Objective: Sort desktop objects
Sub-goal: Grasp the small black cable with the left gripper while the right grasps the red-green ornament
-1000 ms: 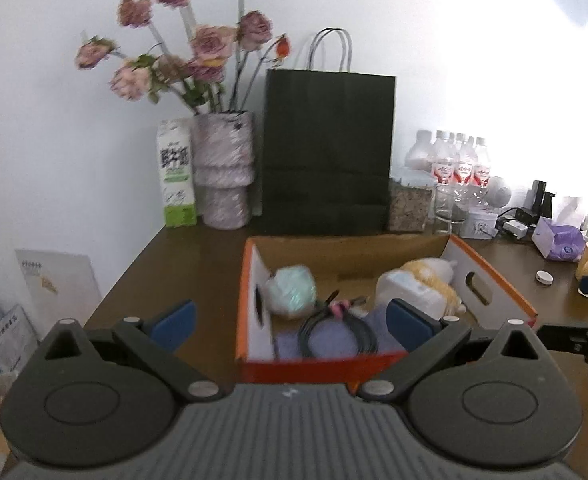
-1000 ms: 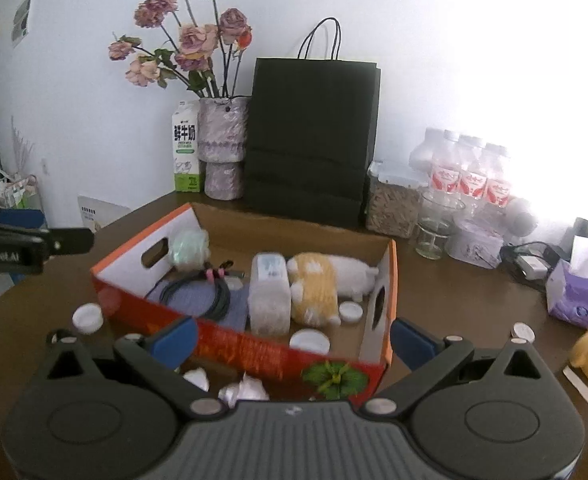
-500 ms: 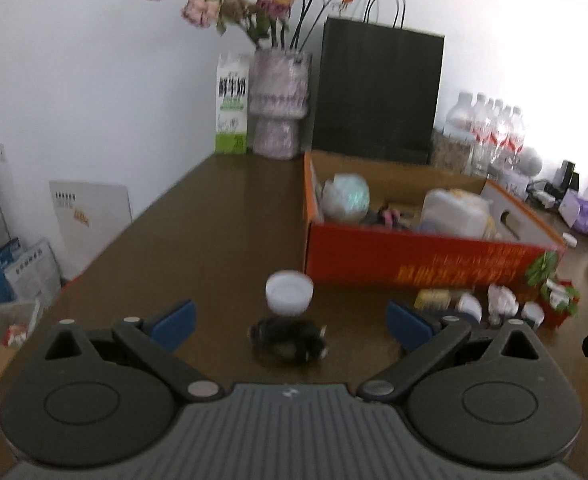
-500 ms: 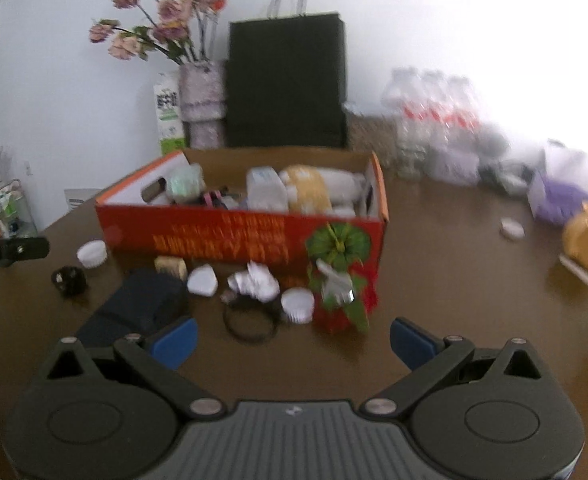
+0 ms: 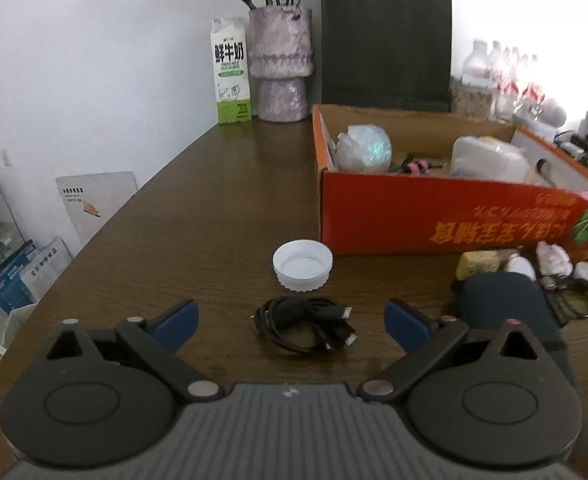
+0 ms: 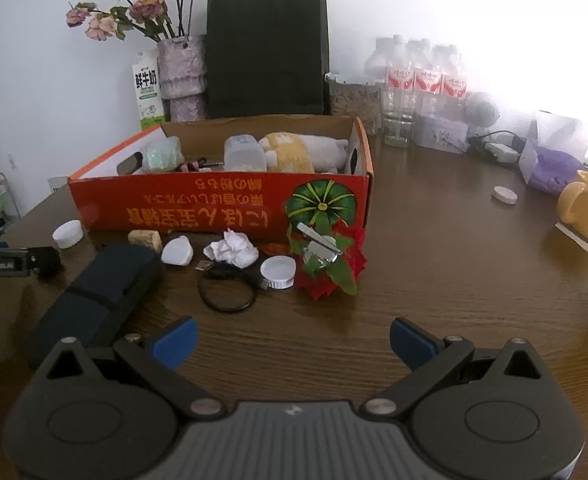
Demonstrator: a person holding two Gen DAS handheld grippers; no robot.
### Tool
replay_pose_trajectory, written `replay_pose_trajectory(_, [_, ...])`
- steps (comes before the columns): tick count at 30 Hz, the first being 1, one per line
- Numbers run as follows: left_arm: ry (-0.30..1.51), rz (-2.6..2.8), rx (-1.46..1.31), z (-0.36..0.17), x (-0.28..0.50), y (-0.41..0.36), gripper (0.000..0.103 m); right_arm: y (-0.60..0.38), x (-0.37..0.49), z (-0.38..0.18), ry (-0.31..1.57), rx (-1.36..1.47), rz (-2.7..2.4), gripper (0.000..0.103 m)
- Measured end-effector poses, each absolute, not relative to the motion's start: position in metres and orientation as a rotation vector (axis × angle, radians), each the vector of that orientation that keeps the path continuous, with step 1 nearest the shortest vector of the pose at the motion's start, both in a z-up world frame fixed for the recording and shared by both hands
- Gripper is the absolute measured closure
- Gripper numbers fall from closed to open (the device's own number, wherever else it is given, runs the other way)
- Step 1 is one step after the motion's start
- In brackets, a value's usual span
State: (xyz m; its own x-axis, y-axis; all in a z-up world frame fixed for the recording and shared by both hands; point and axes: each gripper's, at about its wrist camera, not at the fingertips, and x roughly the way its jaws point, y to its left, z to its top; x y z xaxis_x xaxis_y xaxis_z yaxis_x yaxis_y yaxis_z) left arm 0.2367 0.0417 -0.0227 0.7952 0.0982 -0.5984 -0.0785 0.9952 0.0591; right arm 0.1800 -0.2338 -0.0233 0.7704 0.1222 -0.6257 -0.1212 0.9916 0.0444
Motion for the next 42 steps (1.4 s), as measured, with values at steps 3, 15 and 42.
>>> replay_pose_trajectory(3, [0.663,0.091,0.024,-0.027,0.242,0.043,0.005,-0.234,0.187,-0.025,0.673,-0.008,0.124,0.000])
replay_pose_trajectory(15, [0.697,0.075,0.001,-0.034,0.253,0.045,0.023,-0.248,0.232,-0.026,0.655,-0.003,0.072,0.007])
replay_pose_trajectory(42, [0.675,0.053,-0.020,-0.028,0.252,0.041,0.047,-0.251,0.243,-0.029,0.656,0.036,0.123,0.065])
